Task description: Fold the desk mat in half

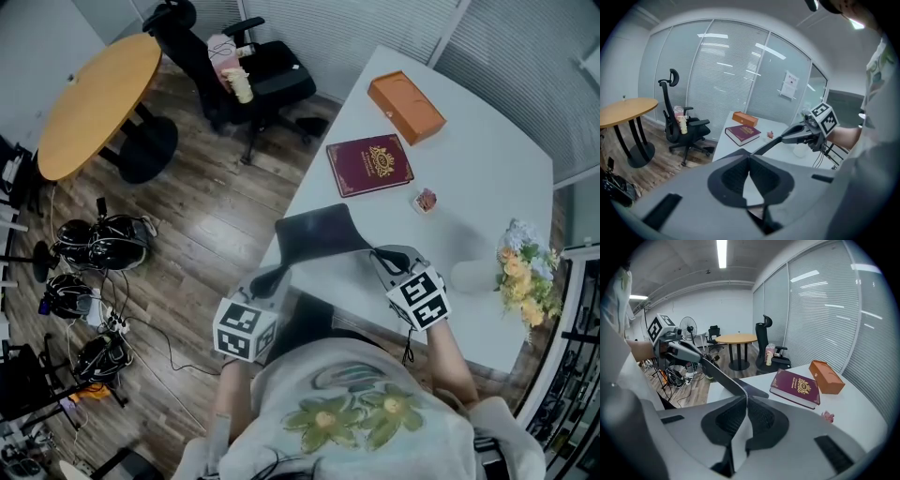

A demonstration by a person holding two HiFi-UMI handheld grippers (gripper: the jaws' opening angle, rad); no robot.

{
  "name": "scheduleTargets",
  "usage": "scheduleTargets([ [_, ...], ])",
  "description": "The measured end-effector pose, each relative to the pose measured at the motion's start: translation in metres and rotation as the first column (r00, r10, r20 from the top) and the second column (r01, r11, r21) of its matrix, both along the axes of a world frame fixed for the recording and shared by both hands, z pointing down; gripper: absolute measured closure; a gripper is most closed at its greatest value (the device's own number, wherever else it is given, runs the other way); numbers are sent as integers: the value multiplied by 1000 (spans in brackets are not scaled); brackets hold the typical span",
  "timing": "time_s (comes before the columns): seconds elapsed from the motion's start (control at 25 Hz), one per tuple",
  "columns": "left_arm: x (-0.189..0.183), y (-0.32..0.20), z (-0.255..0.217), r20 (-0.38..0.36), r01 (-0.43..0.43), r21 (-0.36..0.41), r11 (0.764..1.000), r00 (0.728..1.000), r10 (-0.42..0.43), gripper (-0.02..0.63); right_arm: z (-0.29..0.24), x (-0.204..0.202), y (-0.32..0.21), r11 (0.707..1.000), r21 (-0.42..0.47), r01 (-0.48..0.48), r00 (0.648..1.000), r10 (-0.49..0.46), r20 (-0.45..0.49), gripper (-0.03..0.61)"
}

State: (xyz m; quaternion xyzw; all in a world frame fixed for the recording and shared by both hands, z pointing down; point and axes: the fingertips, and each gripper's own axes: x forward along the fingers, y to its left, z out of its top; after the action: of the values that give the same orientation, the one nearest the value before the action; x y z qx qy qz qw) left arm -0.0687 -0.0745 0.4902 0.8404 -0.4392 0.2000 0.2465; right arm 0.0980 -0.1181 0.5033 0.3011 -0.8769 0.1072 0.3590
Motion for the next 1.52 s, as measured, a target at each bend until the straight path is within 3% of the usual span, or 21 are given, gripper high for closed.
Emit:
scheduleTargets([
  [0.8,-15,-53,-7,20,67,30,997,998,-68,601,-10,-15,-52,999,40,-8,999,6,36,549],
  [1.52,-26,-85,26,21,130,-26,991,991,-130,601,23,-26,-97,1000,17,15,1000,-15,14,551],
])
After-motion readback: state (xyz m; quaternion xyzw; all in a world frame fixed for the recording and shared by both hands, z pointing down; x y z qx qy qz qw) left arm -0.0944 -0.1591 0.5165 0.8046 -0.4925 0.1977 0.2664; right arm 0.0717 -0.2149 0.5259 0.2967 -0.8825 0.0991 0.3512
